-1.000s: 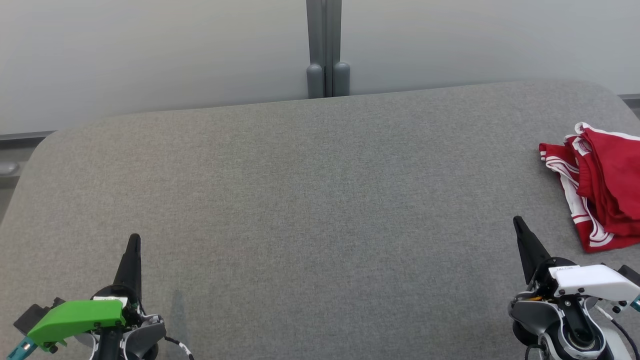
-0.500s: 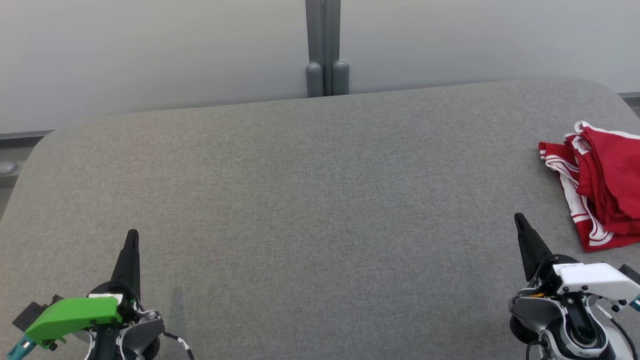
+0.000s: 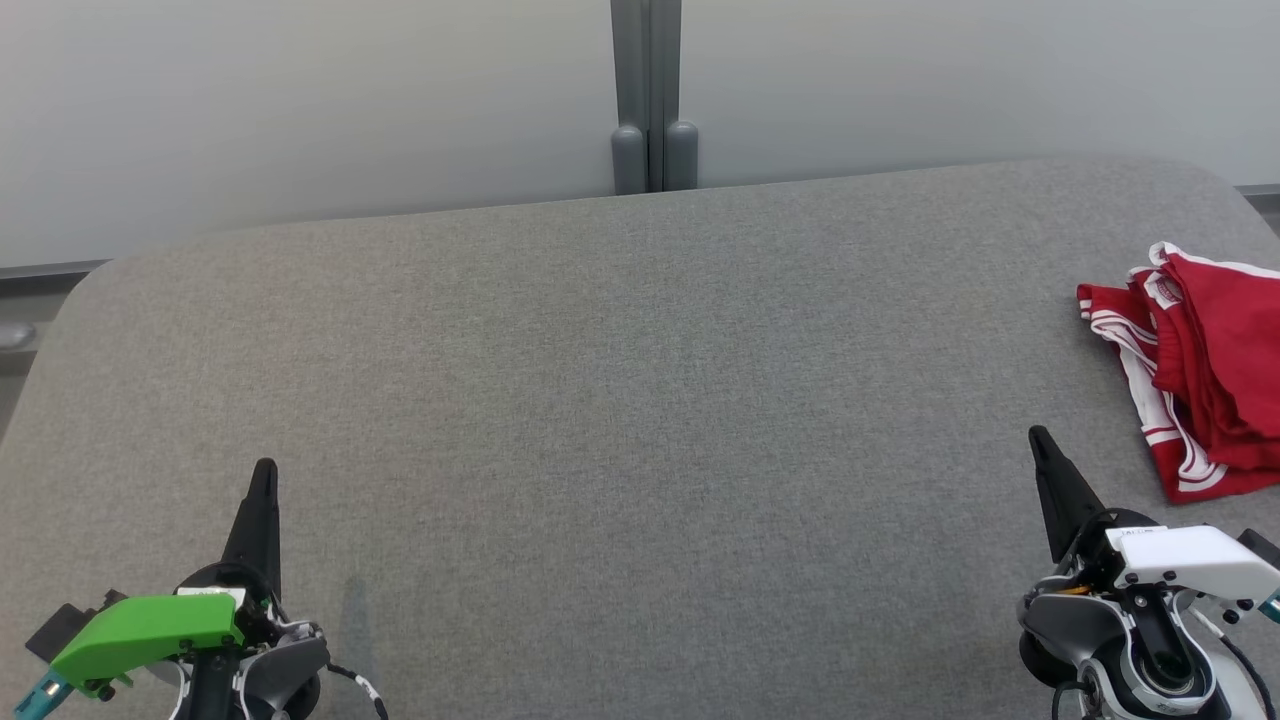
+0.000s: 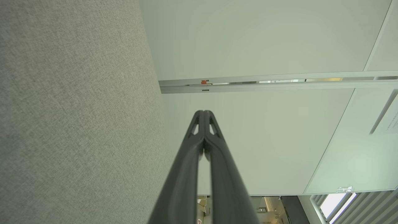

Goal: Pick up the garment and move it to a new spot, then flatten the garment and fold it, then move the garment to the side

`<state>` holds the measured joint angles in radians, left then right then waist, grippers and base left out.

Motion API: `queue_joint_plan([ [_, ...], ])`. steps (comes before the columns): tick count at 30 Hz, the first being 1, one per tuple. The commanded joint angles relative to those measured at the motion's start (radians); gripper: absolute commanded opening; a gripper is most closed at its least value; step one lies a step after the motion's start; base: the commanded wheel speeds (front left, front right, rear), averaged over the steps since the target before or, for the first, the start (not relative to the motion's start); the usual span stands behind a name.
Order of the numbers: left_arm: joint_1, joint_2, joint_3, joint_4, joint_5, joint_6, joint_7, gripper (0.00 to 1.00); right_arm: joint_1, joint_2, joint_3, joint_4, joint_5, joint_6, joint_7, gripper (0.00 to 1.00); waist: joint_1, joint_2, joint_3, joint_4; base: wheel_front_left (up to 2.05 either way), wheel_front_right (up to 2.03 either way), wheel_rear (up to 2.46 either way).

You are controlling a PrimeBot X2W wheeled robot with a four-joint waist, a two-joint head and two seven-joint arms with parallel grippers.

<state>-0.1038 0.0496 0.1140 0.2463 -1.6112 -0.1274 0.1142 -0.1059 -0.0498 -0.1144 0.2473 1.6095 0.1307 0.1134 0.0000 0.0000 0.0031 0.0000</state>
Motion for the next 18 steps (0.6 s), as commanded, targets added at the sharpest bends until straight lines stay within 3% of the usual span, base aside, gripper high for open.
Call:
queue_joint_plan([
  [1, -0.011, 0.001, 0.003, -0.002, -0.003, -0.007, 0.004, 0.00, -0.006, 0.000, -0.002, -0.004, 0.006, 0.000, 0.003, 0.00, 0.0000, 0.0000, 0.000, 0.000, 0.00, 0.00, 0.00],
  [18, -0.011, 0.001, 0.002, -0.002, -0.003, -0.007, 0.003, 0.00, -0.006, 0.000, -0.002, -0.004, 0.006, 0.000, 0.002, 0.00, 0.0000, 0.0000, 0.000, 0.000, 0.00, 0.00, 0.00],
])
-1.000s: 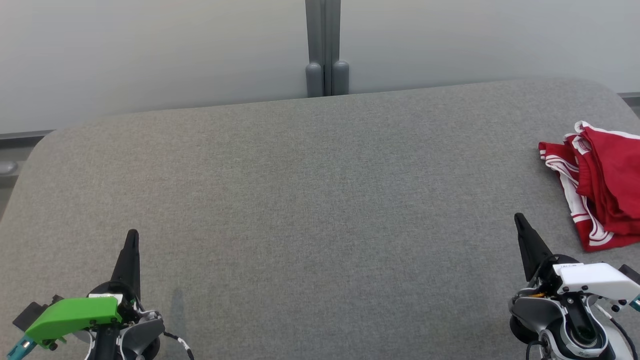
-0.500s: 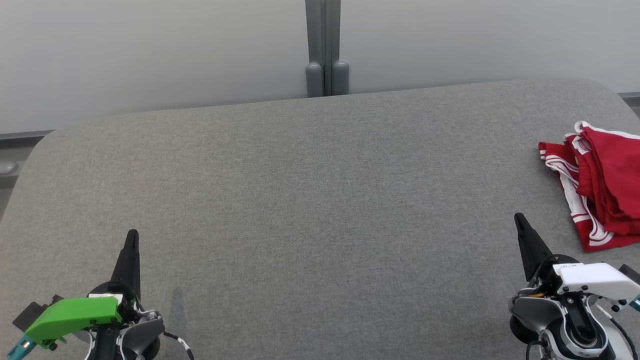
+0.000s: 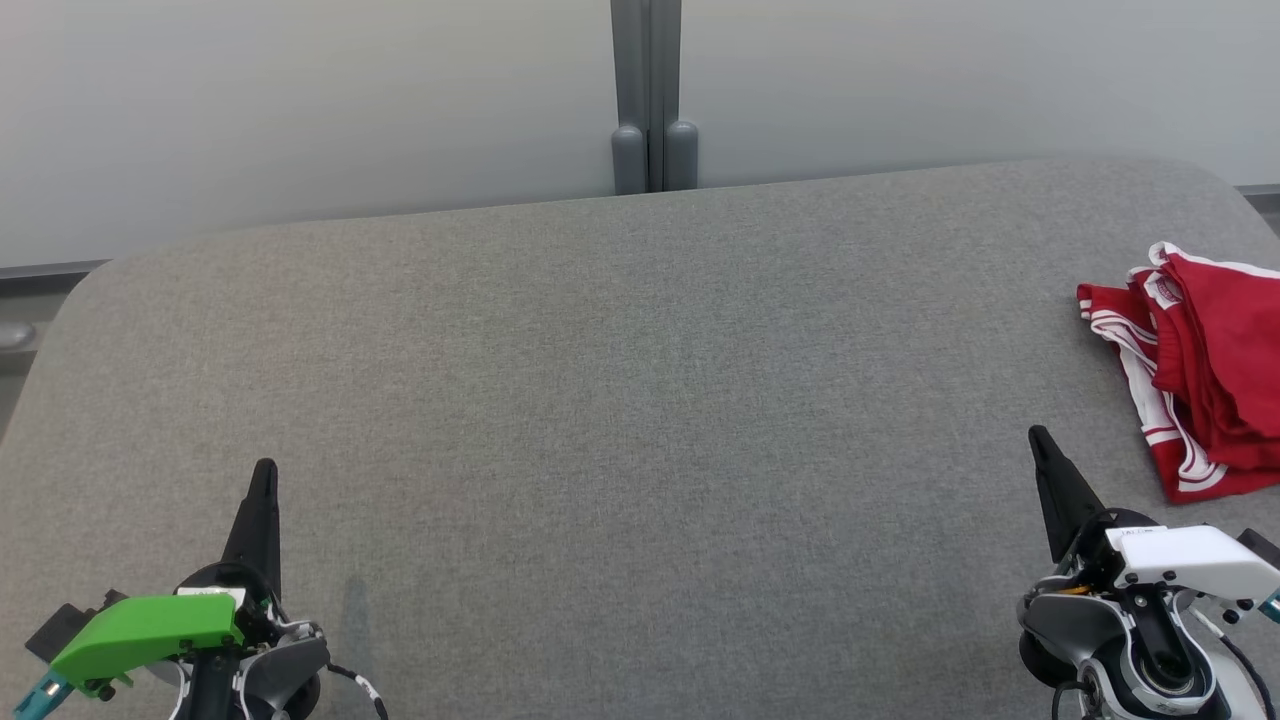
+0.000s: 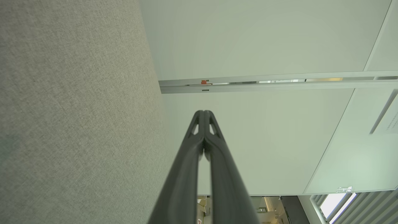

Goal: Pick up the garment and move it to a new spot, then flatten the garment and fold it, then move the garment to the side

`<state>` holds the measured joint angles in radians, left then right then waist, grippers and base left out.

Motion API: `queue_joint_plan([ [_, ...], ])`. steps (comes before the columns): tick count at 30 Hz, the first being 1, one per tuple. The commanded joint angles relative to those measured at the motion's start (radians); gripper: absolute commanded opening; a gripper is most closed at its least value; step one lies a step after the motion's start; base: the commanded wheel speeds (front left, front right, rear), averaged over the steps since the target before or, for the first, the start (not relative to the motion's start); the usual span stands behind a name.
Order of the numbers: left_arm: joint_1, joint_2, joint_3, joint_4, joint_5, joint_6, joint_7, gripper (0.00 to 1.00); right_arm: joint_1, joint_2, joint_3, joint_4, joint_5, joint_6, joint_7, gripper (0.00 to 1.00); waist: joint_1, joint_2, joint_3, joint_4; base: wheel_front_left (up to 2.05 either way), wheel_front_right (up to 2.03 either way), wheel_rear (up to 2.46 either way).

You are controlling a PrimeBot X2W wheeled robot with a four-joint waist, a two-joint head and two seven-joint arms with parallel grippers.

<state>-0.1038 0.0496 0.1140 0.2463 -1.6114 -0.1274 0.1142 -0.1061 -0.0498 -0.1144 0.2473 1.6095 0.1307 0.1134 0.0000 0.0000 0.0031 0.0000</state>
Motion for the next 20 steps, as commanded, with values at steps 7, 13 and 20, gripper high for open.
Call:
queue_joint_plan([
  [7, -0.011, 0.001, 0.002, -0.002, -0.003, -0.007, 0.003, 0.00, -0.006, 0.000, -0.001, -0.004, 0.006, 0.000, 0.002, 0.00, 0.0000, 0.0000, 0.000, 0.000, 0.00, 0.00, 0.00],
  [13, -0.011, 0.001, 0.002, -0.002, -0.003, -0.007, 0.003, 0.00, -0.006, 0.000, -0.001, -0.004, 0.006, 0.000, 0.002, 0.00, 0.0000, 0.0000, 0.000, 0.000, 0.00, 0.00, 0.00],
  [20, -0.011, 0.001, 0.002, -0.002, -0.003, -0.007, 0.003, 0.00, -0.006, 0.000, -0.001, -0.004, 0.006, 0.000, 0.002, 0.00, 0.0000, 0.0000, 0.000, 0.000, 0.00, 0.00, 0.00],
])
